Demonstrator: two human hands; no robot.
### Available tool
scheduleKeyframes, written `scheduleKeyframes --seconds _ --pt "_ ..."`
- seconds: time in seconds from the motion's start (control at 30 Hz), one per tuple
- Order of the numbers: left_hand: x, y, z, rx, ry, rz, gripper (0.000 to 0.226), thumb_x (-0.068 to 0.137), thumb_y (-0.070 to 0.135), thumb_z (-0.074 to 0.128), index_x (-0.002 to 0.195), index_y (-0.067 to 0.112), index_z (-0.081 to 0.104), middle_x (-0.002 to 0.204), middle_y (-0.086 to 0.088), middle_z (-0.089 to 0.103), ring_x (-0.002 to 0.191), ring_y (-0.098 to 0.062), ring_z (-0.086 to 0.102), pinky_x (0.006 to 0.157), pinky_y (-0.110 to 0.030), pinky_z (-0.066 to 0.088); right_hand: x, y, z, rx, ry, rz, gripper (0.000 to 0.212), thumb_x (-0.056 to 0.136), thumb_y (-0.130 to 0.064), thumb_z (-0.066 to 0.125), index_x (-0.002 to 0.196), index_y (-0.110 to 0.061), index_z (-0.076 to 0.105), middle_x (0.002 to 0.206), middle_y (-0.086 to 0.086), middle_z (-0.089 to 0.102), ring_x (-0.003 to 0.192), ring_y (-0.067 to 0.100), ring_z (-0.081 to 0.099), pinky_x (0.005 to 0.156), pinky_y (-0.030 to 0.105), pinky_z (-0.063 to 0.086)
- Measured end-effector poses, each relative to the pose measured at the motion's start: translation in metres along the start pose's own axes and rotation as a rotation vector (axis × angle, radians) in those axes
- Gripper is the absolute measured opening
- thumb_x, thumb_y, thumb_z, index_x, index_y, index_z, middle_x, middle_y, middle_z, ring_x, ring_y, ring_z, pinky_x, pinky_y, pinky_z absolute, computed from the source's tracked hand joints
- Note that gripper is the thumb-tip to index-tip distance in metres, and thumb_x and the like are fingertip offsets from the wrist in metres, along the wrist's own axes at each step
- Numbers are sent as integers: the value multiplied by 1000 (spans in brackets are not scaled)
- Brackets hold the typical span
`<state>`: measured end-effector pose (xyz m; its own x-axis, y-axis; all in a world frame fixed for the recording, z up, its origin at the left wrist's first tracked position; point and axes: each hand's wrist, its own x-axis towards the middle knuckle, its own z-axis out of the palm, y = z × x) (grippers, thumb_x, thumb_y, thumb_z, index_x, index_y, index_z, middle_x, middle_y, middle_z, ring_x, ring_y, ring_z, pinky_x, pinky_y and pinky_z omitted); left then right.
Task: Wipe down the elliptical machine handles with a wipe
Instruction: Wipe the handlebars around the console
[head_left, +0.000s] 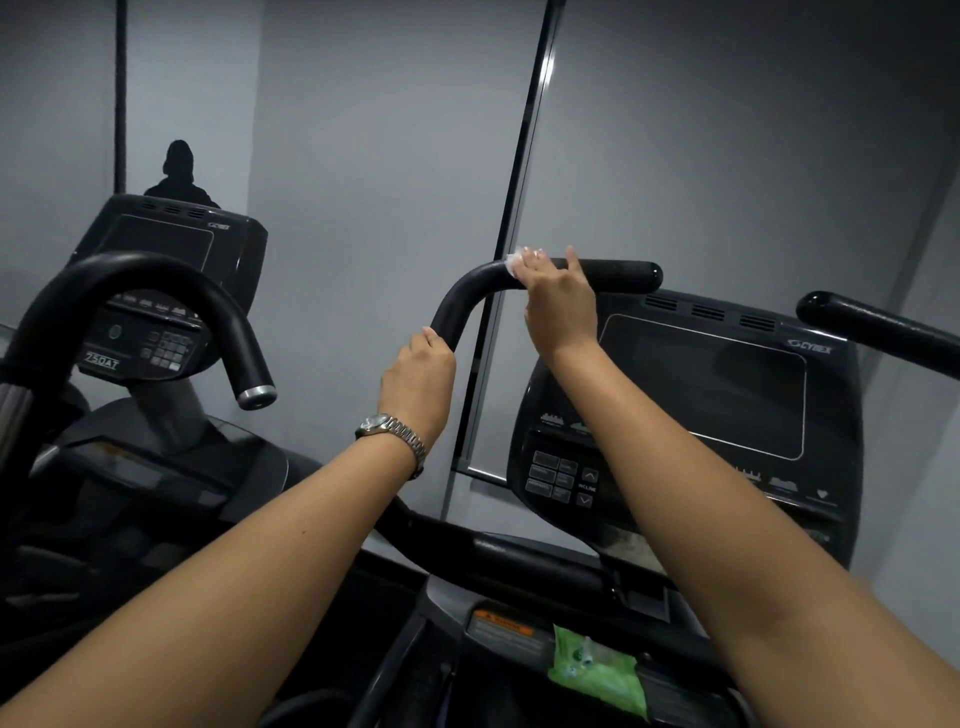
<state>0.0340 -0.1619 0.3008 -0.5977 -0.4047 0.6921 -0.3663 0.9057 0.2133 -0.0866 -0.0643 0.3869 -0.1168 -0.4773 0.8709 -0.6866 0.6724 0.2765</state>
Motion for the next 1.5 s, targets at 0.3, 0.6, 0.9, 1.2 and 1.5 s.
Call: scheduleKeyframes --seconds 0.3,0.6,0.9,1.2,1.5 --pt "-2 0 5 9 9 -1 53 90 -6 47 138 -7 27 119 -18 52 102 -28 58 78 -32 51 0 29 -5 14 112 95 45 84 11 53 122 -10 63 123 9 65 106 25 66 114 54 19" --pt "-2 -1 4 23 5 14 58 91 -5 44 143 -6 19 125 -17 49 106 -26 56 81 -32 50 -21 53 -2 18 275 -19 48 70 18 62 108 -11 71 113 7 70 107 24 66 106 60 32" --pt "-3 -3 5 47 7 20 57 94 -2 41 144 -6 16 130 -17 47 110 -25 55 84 -31 50 -6 26 18 -114 177 -437 32 73 8 72 101 -8 73 122 7 66 114 23 62 106 49 35" --pt "-2 -3 6 50 -10 20 58 91 -4 42 144 -7 17 128 -19 48 109 -28 55 81 -34 51 -31 84 -5 -213 207 -294 34 79 8 55 103 -8 73 127 6 63 113 27 63 103 55 36" --pt "-2 -3 8 39 -8 32 58 90 -6 44 142 -10 20 124 -22 50 105 -31 57 79 -37 52 -22 54 -8 -42 200 -111 47 67 19 65 107 -4 69 113 14 69 108 29 65 103 54 38"
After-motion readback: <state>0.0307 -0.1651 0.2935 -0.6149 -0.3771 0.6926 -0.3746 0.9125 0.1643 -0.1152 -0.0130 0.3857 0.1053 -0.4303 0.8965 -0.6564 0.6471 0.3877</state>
